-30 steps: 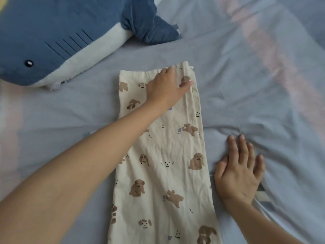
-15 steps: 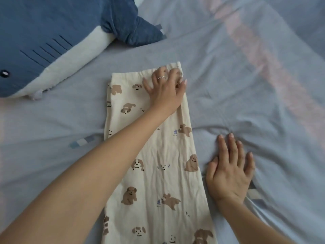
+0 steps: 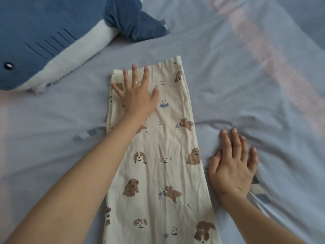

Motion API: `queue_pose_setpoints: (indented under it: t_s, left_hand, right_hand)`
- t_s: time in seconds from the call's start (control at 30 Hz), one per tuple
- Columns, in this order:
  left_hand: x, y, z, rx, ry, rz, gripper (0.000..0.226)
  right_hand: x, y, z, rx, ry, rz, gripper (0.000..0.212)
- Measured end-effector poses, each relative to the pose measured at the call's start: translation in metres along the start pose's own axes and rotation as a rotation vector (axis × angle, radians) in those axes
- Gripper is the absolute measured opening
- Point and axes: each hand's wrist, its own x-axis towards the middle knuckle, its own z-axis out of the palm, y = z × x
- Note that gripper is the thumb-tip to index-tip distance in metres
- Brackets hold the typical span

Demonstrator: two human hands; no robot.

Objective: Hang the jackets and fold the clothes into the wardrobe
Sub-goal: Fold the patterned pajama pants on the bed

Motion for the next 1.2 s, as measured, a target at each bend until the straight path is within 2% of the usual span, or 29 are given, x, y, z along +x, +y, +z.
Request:
queue_pose_setpoints:
  t_s: [0.07, 0.13, 0.23, 0.3, 0.37, 0.43, 0.5, 0.57, 0.6, 0.67, 0.7, 0.73, 0.8, 0.83, 0.87, 0.9, 1.0, 1.03, 1.1, 1.13, 1.2]
  left_hand:
    - [-0.04, -0.021, 0.009, 0.015, 0.029, -0.008, 0.073]
    - [-0.055, -0.041, 0.018, 0.005, -0.044, -0.054, 0.077]
    - [-0.033, -0.045, 0.023, 0.006, -0.156, -0.085, 0.078]
    - [-0.019, -0.034, 0.009, -0.059, -0.221, -0.11, 0.073]
    - [-0.025, -0.015, -0.008, -0.148, -0.167, -0.083, 0.062]
    - [-0.107, -0.001, -0.015, -0.227, -0.018, -0.015, 0.056]
    - [-0.202, 0.01, -0.012, -0.176, 0.054, 0.071, 0.059]
    - [-0.315, 0.006, 0.001, -0.108, 0.02, 0.153, 0.066]
    - [-0.345, -0.003, 0.012, -0.059, 0.014, 0.165, 0.069]
    - [-0.408, -0.024, 0.024, -0.006, -0.031, 0.184, 0.071]
    - [-0.417, -0.031, 0.028, 0.027, -0.048, 0.218, 0.071]
    - [-0.433, -0.037, 0.027, 0.037, -0.063, 0.239, 0.072]
    - [-0.44, -0.047, 0.027, 0.028, -0.063, 0.27, 0.07]
    - [-0.453, -0.057, 0.029, 0.024, -0.044, 0.26, 0.07]
    - [-0.455, -0.068, 0.029, 0.023, -0.057, 0.234, 0.07]
    - [-0.47, -0.081, 0.032, 0.028, -0.076, 0.19, 0.071]
    - [-0.508, -0.111, 0.033, -0.022, -0.128, 0.033, 0.069]
    - [-0.527, -0.115, 0.029, -0.071, -0.142, -0.005, 0.068]
    - [-0.556, -0.115, 0.025, -0.131, -0.156, -0.057, 0.067]
    - [-0.57, -0.114, 0.026, -0.141, -0.165, -0.063, 0.067]
    - [-0.612, -0.111, 0.028, -0.142, -0.194, -0.076, 0.066]
  right_hand:
    - [-0.002, 0.0, 0.001, -0.013, -0.017, -0.008, 0.061]
    - [-0.003, 0.003, 0.002, -0.022, -0.032, -0.005, 0.062]
    - [-0.008, 0.006, 0.007, -0.034, -0.024, -0.019, 0.062]
    - [-0.004, 0.003, 0.001, -0.025, -0.017, -0.035, 0.062]
    - [0.012, -0.002, 0.0, -0.004, -0.043, -0.017, 0.063]
    - [0.002, 0.0, -0.002, -0.015, -0.046, -0.053, 0.061]
    - [0.006, -0.002, -0.003, 0.043, -0.093, -0.059, 0.058]
    - [-0.004, 0.005, -0.014, 0.064, -0.166, -0.059, 0.055]
    - [0.006, -0.002, -0.019, 0.12, -0.214, -0.035, 0.053]
    - [-0.021, -0.006, -0.042, 0.193, -0.199, 0.011, 0.05]
    - [-0.039, -0.015, -0.051, 0.227, -0.162, -0.03, 0.051]
    - [-0.073, -0.021, -0.055, 0.189, -0.164, -0.168, 0.054]
    - [-0.143, -0.026, -0.049, 0.105, -0.24, -0.651, 0.058]
    - [-0.185, -0.016, -0.044, 0.01, -0.321, -0.829, 0.059]
    - [-0.199, -0.003, -0.038, -0.063, -0.331, -0.893, 0.06]
    - [-0.212, 0.016, -0.035, -0.09, -0.333, -0.811, 0.061]
    - [-0.217, 0.04, -0.036, -0.104, -0.342, -0.35, 0.061]
    - [-0.228, 0.037, -0.042, -0.152, -0.346, -0.269, 0.062]
    - [-0.258, 0.02, -0.052, -0.181, -0.273, -0.328, 0.066]
    - [-0.279, 0.016, -0.056, -0.123, -0.27, -0.467, 0.065]
    - [-0.336, 0.034, -0.057, -0.038, -0.391, -0.73, 0.059]
